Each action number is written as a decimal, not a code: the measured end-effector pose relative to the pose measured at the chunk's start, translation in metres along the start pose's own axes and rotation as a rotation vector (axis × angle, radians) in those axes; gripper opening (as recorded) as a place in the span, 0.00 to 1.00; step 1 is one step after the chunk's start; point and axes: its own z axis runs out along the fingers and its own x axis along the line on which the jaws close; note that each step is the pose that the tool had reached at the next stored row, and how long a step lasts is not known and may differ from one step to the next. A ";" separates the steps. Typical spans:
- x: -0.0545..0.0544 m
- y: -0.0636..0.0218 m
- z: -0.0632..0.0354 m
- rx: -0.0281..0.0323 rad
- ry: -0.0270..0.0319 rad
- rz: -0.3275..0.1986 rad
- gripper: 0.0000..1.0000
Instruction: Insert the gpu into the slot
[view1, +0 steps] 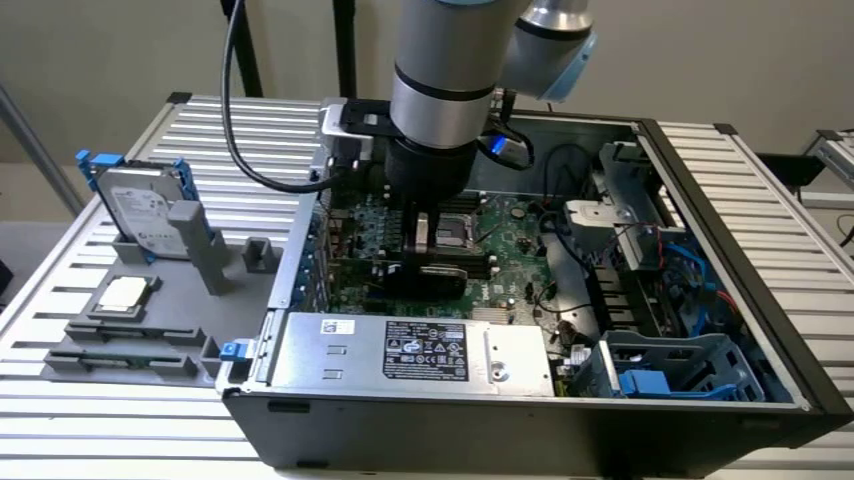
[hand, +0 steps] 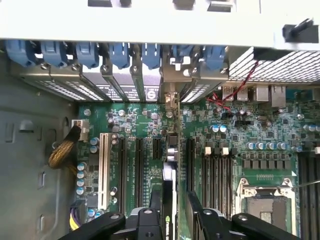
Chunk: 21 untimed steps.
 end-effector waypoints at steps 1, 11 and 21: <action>0.000 0.0003 -0.0034 -0.0002 0.0001 0.000 0.32; 0.000 0.0118 -0.0070 -0.0024 0.0001 -0.001 0.11; 0.000 0.0199 -0.0064 -0.0572 0.0157 -0.011 0.11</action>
